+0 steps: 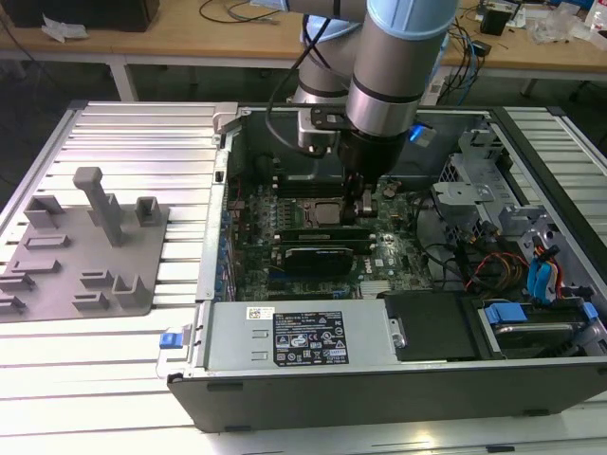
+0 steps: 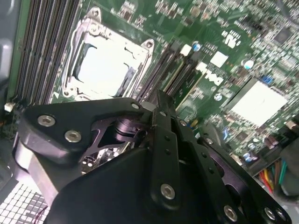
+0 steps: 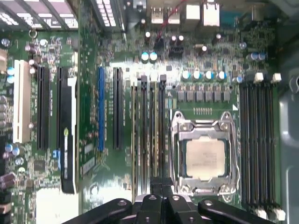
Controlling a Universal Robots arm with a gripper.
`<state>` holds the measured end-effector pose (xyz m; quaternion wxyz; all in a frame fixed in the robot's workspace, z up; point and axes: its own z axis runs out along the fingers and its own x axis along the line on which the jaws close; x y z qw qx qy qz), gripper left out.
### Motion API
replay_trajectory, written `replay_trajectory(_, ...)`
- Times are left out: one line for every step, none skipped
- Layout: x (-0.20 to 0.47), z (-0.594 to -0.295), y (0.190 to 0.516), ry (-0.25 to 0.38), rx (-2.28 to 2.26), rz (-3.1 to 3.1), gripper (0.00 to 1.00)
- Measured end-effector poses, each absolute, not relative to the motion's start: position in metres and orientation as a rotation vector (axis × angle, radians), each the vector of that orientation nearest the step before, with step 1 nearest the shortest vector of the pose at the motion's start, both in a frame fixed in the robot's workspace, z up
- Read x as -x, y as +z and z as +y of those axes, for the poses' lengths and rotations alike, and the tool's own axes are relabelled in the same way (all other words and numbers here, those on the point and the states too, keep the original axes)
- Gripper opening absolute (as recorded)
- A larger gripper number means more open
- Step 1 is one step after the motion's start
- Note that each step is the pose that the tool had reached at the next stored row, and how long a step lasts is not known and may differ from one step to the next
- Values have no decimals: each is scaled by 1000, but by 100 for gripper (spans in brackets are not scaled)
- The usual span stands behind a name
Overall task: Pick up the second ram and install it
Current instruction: 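Press down the second ram until it locks into place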
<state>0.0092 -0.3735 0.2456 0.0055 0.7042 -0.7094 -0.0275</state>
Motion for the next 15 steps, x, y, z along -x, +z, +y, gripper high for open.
replay_trajectory(-14,-374,246,-86,-2204,-2221,8)
replay_trajectory(-16,-374,246,-86,-2204,-2221,8)
replay_trajectory(-19,-374,246,-86,-2204,-2221,8)
replay_trajectory(-23,-374,246,-86,-2204,-2221,8)
replay_trajectory(-25,-374,246,-86,-2204,-2221,8)
replay_trajectory(-25,-374,246,-86,-2204,-2221,8)
replay_trajectory(-26,-374,246,-86,-2204,-2221,8)
replay_trajectory(-29,-374,246,-86,-2204,-2221,8)
replay_trajectory(-31,-374,246,-86,-2205,-2221,8)
replay_trajectory(-31,-374,245,-86,-2206,-2220,8)
replay_trajectory(-31,-374,244,-85,-2208,-2218,8)
replay_trajectory(-31,-374,241,-85,-2211,-2216,8)
replay_trajectory(-31,-374,239,-84,-2212,-2215,8)
replay_trajectory(-31,-374,238,-84,-2213,-2215,8)
replay_trajectory(-31,-374,236,-84,-2213,-2215,8)
